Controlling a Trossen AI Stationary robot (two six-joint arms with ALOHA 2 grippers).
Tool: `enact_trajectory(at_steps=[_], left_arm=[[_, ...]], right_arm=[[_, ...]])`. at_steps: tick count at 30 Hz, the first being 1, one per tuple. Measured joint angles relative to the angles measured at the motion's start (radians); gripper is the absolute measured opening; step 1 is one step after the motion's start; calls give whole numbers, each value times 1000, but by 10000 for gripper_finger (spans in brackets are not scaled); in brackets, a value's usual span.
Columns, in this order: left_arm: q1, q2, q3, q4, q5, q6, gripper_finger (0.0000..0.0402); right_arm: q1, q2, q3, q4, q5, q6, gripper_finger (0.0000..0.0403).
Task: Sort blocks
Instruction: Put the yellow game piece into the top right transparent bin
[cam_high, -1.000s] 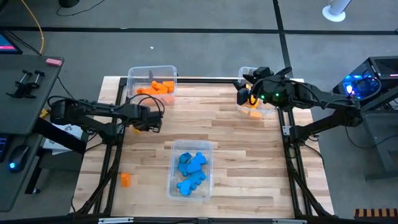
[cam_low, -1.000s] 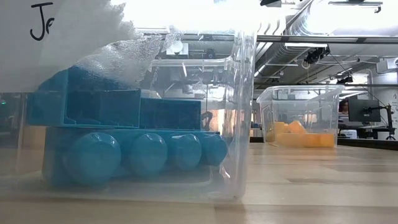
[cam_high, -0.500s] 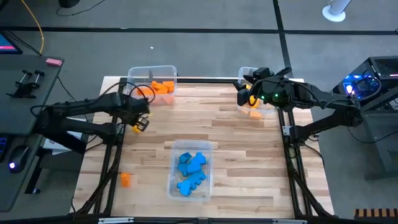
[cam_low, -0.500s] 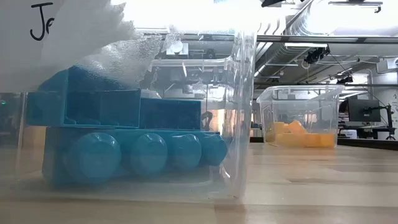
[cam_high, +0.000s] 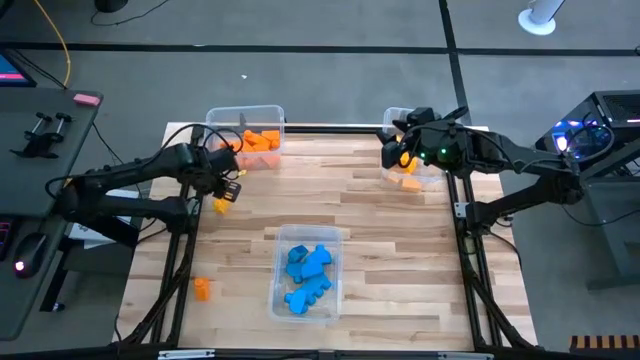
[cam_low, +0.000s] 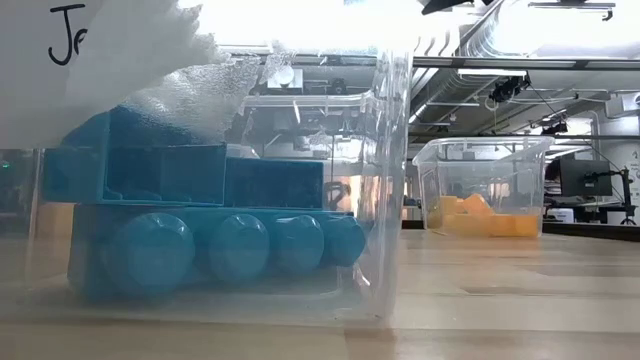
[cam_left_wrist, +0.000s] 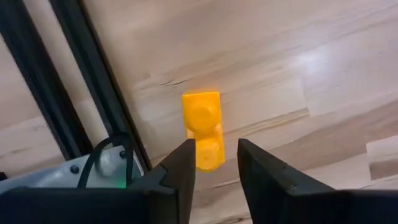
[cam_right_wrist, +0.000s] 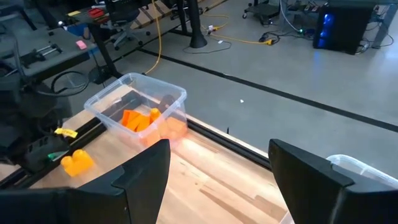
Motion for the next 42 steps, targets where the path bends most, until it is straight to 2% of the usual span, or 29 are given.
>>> enact_trajectory(at_steps=[6, 10, 14, 20, 27, 31, 37, 42], left_arm=[[0, -1, -57, 8, 8, -65, 140], [0, 0, -130, 103, 77, -85, 162], [0, -1, -157, 140, 85, -107, 177], [0, 0, -159, 144, 25, -113, 182], [0, -1, -142, 140, 23, -89, 182], [0, -1, -132, 139, -11, -78, 182], [21, 3, -178, 169, 24, -72, 182], [41, 29, -198, 195, 2, -65, 182]], right_arm=[[0, 0, 0, -4, -35, 1, 270], [0, 0, 0, -14, -35, 0, 270], [0, 0, 0, -22, -35, 0, 270], [-1, 0, 0, -22, -35, 2, 270], [-1, 0, 0, -21, -34, 3, 270], [-8, 0, 0, -21, -34, 6, 270], [-14, 0, 0, -21, -34, 7, 270], [-14, 0, 0, -21, -34, 7, 270]])
